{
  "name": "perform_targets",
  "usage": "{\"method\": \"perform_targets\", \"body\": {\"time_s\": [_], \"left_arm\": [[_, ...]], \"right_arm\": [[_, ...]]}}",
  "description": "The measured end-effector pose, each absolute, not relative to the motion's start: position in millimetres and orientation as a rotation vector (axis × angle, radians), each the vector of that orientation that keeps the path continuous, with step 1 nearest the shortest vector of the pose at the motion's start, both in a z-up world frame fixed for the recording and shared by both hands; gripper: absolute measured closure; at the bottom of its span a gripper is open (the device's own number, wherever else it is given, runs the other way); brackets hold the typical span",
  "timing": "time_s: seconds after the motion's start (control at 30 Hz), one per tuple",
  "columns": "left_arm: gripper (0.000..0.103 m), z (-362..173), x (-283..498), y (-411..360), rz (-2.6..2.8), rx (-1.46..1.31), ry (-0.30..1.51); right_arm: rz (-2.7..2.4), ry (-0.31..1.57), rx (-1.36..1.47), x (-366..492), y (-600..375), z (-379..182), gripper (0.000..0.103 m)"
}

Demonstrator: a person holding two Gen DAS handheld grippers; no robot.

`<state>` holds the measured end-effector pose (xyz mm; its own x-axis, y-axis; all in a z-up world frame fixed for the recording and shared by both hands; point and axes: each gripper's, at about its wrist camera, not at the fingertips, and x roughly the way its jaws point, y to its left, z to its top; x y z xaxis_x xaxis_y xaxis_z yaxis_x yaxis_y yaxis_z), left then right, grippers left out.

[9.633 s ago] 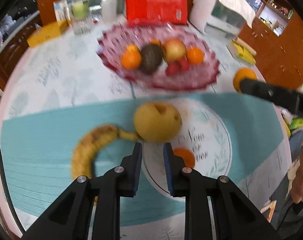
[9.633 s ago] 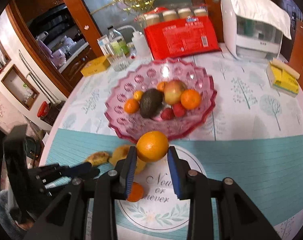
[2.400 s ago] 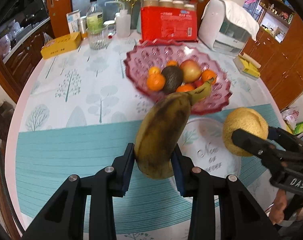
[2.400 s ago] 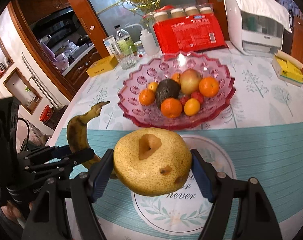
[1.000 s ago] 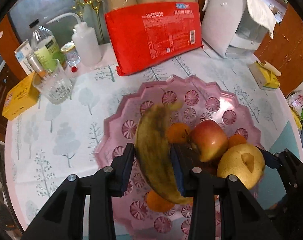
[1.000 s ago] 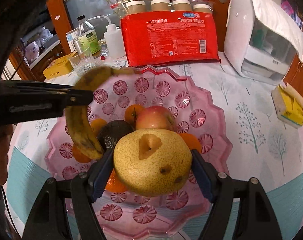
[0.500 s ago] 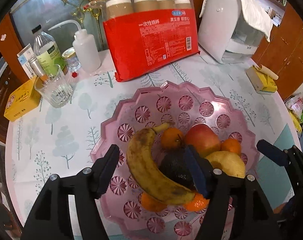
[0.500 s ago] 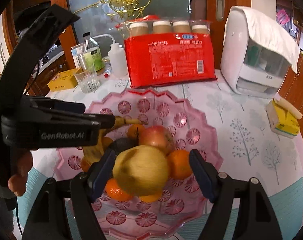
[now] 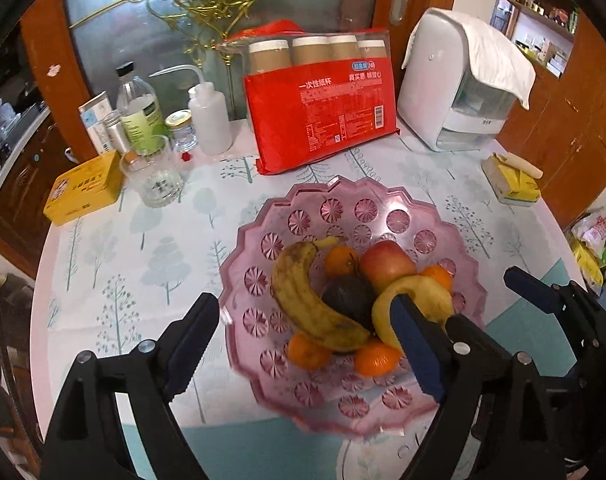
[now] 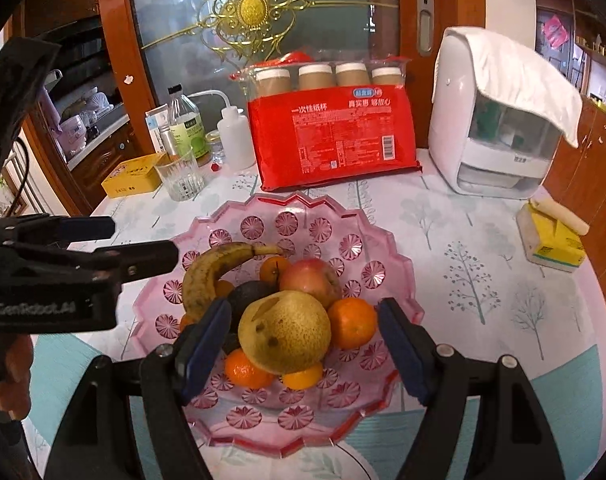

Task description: Organize fruits

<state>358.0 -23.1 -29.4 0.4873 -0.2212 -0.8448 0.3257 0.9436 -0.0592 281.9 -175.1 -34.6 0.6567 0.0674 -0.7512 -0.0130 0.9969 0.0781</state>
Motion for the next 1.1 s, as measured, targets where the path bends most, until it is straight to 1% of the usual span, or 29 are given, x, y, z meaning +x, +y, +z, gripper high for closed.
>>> {"method": "perform_targets", "body": {"time_s": [0.07, 0.2, 0.57, 0.87, 1.03, 1.1], "left_arm": [[0.016, -23, 345, -19, -0.321, 0.103, 1.004], [0.010, -14, 320, -12, -0.299, 0.087, 0.988], [0.009, -1, 234, -5, -0.252, 0.065, 0.973], [0.009, 3, 155, 0, -0.196, 0.047, 0.974], [0.009, 9, 109, 2, -0.150, 0.060, 0.957], [0.007, 12, 94, 3, -0.133, 0.045, 0.958]], "right_arm": [[0.050, 0.850, 0.074, 274, -175, -30, 0.026], [0.057, 0.848, 0.090, 256, -174, -22, 0.026], [0.089, 0.875, 0.127, 188, -176, -10, 0.026], [0.114, 0.957, 0.189, 127, -188, -9, 0.026], [0.115, 0.987, 0.177, 94, -189, 3, 0.026], [0.108, 0.989, 0.166, 82, -189, 10, 0.026]]}}
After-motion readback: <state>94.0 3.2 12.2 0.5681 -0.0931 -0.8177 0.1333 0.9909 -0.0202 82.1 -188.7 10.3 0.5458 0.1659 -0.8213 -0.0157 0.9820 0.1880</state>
